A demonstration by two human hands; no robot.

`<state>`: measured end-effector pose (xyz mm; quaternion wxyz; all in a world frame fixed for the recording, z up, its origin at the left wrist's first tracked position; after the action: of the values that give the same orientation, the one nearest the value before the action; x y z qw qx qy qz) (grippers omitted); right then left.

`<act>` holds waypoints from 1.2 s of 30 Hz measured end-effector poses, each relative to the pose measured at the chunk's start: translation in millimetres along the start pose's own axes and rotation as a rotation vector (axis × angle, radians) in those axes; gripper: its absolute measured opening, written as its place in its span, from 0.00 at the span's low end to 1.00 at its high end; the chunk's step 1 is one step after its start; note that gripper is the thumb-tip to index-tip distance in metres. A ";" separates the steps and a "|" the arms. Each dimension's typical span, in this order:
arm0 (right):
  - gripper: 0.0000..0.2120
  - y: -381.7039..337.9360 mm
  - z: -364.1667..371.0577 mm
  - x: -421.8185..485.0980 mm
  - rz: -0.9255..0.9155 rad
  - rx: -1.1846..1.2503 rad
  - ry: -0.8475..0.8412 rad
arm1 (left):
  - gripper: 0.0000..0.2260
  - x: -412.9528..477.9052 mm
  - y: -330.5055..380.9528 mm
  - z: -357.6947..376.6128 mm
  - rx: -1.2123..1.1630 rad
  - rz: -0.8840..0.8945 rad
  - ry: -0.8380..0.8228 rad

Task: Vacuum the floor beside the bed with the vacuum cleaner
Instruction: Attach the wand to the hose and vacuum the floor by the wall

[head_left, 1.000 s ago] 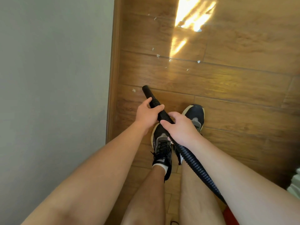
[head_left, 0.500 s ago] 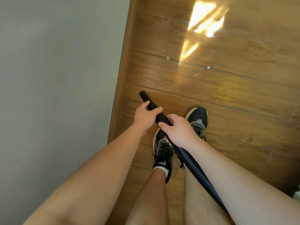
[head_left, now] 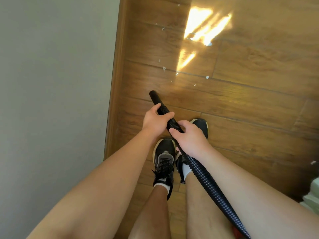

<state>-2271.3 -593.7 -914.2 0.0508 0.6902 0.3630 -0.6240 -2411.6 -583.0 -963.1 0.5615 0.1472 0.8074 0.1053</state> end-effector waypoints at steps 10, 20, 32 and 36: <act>0.20 8.6 -40.8 7.7 0.038 0.070 0.059 | 0.34 3.6 34.4 42.1 0.137 0.044 -0.056; 0.18 9.6 -68.9 6.5 0.061 0.159 0.076 | 0.37 2.6 57.2 67.5 0.174 0.059 -0.094; 0.17 14.5 -85.5 8.2 0.061 0.180 0.096 | 0.35 1.2 65.4 85.2 0.170 0.044 -0.111; 0.16 23.3 -90.6 1.0 0.089 0.197 0.108 | 0.36 -9.0 63.1 93.8 0.172 0.019 -0.136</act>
<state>-2183.5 -562.9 -904.4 -0.0094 0.7398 0.2710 -0.6158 -2313.1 -526.8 -966.7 0.5992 0.2093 0.7722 0.0310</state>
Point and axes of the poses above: each hand's wrist, its own x-axis towards the middle knuckle, its own z-axis out of the palm, y = z × x, the point moved 3 cm from there along x, towards the middle knuckle, and after that the axes turned 5 degrees about y, right-handed, at the moved point
